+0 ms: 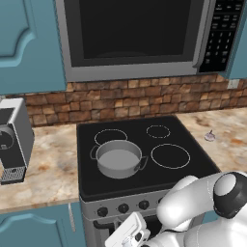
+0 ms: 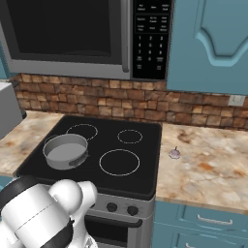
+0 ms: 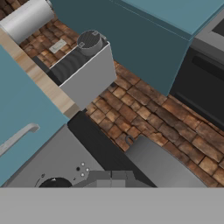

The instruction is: Turn on the burner for the pot on the stove. Wait thirty seconds for the pot to heat up. Then add the garlic to the pot.

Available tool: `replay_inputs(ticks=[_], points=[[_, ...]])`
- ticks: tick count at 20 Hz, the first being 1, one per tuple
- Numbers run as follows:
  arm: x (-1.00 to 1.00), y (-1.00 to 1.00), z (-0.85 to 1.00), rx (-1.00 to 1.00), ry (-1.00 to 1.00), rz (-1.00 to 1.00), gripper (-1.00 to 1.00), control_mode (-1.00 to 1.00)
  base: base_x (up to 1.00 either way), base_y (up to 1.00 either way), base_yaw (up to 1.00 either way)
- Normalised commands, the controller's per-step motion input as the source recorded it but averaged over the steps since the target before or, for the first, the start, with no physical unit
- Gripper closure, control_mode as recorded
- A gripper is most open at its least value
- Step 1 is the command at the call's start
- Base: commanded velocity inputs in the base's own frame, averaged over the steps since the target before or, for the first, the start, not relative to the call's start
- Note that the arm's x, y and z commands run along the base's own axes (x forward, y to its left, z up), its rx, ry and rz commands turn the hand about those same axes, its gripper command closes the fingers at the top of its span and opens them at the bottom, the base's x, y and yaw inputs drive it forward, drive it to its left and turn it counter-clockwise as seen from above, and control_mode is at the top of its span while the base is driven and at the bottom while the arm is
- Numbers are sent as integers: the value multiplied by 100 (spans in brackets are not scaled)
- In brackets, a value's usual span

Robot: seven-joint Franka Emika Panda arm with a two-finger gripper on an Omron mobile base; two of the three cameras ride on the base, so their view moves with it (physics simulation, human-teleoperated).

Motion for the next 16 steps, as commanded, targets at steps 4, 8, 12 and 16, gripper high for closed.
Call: replay_inputs(ticks=[4, 8, 12, 16], points=[[0, 0, 0, 0, 0, 0, 100, -100, 0, 0, 0], [0, 0, 0, 0, 0, 0, 100, -100, 0, 0, 0], [0, 0, 0, 0, 0, 0, 100, -100, 0, 0, 0], [-3, 1, 0, 0, 0, 0, 100, -100, 0, 0, 0]])
